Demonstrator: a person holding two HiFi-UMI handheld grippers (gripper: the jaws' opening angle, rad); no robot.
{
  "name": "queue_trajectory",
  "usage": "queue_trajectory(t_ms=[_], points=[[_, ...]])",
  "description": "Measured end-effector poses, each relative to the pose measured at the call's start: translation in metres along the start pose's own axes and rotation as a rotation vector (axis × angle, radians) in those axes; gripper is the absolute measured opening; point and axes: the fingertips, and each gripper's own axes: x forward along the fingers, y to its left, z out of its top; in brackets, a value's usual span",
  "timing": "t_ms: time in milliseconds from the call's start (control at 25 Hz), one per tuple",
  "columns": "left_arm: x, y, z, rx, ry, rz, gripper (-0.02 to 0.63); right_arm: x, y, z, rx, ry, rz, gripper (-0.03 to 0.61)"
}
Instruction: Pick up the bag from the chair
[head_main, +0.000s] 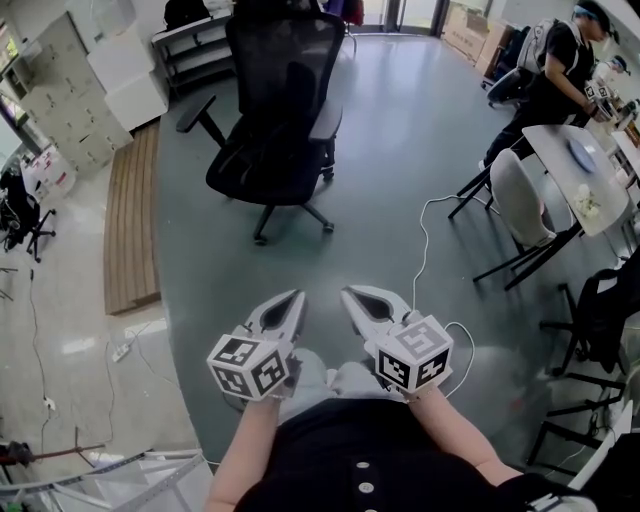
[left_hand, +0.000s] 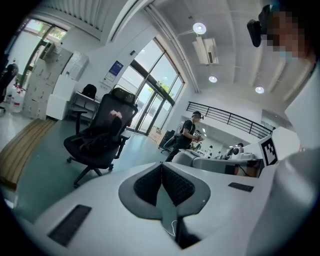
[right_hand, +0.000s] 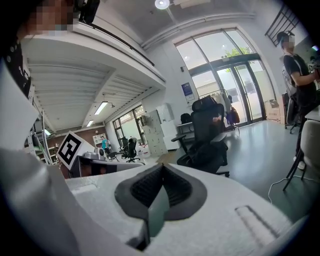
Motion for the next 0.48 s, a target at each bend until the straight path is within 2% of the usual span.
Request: queue_trajectory(t_ms=[280, 480], points=[[0.014, 0.024, 0.018, 0.008, -0.029, 0.043, 0.018, 0.029, -0.013, -0.003, 0.066, 0.010, 0.040, -0.002], [0.030, 0.061, 0.038, -0.008, -0.031, 0.056, 0.018, 0.064, -0.034, 0.007, 0.088, 0.009, 0.014, -0.002]])
